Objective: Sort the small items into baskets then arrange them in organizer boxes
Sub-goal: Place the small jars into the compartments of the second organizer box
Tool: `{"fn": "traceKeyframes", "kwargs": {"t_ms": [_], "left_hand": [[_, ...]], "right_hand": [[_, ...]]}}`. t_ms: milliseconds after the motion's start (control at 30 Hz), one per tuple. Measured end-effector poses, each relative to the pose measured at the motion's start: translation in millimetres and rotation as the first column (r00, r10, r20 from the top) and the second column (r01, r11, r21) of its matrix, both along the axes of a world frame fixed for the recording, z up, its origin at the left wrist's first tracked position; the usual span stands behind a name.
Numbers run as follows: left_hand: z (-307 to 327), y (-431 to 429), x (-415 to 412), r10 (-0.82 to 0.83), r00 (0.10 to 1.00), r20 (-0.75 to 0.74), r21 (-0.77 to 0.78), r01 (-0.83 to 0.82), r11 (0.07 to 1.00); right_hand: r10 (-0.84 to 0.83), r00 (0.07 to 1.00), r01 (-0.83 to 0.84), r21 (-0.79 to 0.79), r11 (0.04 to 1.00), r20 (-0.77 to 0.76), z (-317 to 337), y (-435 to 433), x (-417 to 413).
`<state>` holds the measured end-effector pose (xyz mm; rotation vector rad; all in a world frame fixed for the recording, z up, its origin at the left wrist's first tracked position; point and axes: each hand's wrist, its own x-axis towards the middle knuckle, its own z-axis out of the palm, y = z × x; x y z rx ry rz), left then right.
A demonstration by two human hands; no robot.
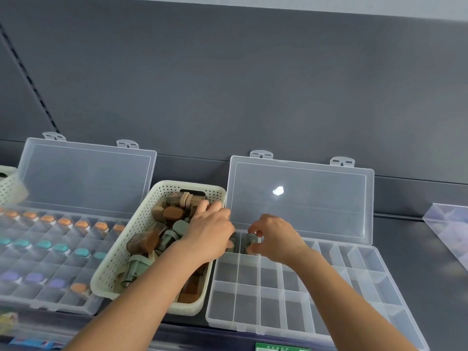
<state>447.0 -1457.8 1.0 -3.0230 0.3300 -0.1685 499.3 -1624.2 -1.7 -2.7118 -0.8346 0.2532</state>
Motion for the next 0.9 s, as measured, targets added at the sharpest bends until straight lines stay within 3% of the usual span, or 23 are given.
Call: {"fn": "traceKeyframes", "kwargs": {"t_ms": [100,200,300,367,433,533,800,900], "left_hand": [[2.6,1.7,-1.4,-0.011,1.0,-0.015,-0.057,0.01,0.998],[13.6,11.5,-7.3,0.0,0.999,0.036,-0.283,0.01,0.959],[27.8,42.1,-17.9,0.207,0.973,0.104,-0.418,-0.146,0.897],[31.9,67.7,-27.5,0.354,0.934,0.052,-0.366,-0.312,0.877],[29.9,84.6,-36.7,0.46,0.887,-0.037,-0.183,-0.459,0.87],[16.0,90.4,-46.0,0.538,0.831,-0.141,0.019,-0.541,0.841],[-1.3,93.0,-50.0,0.485,0.842,-0.238,0.029,-0.493,0.87],[-3.1,95.1,-50.4,0.503,0.84,-0.205,-0.031,-0.519,0.854]], "right_hand": [[0.004,1.0,-0.004,0.018,1.0,-0.004,4.1,1.3,-0.9],[0.042,0.998,-0.046,0.086,0.995,0.047,13.8,12.7,-5.1],[0.116,0.986,-0.137,0.188,0.973,0.118,25.2,38.5,-11.3],[0.187,0.97,-0.216,0.193,0.957,0.156,29.2,61.1,-15.6],[0.259,0.953,-0.283,0.153,0.947,0.159,29.7,84.0,-19.2],[0.353,0.921,-0.364,0.037,0.931,0.165,24.5,112.2,-22.1],[0.413,0.877,-0.329,-0.319,0.889,0.247,17.5,149.5,-23.6],[0.414,0.877,-0.326,-0.33,0.886,0.245,17.2,150.9,-20.3]]}}
